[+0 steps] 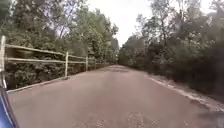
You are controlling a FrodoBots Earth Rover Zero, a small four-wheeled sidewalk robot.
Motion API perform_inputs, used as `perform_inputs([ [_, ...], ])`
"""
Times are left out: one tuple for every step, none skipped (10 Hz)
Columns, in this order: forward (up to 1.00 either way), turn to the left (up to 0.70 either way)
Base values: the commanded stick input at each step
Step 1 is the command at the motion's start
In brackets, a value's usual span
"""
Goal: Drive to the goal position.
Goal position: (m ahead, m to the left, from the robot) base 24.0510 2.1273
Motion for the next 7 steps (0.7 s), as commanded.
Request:
perform_inputs([
  [0.7, 0.0],
  [0.7, 0.0],
  [0.7, 0.0],
  [0.7, 0.0],
  [0.7, 0.0],
  [0.7, 0.0],
  [0.7, 0.0],
])
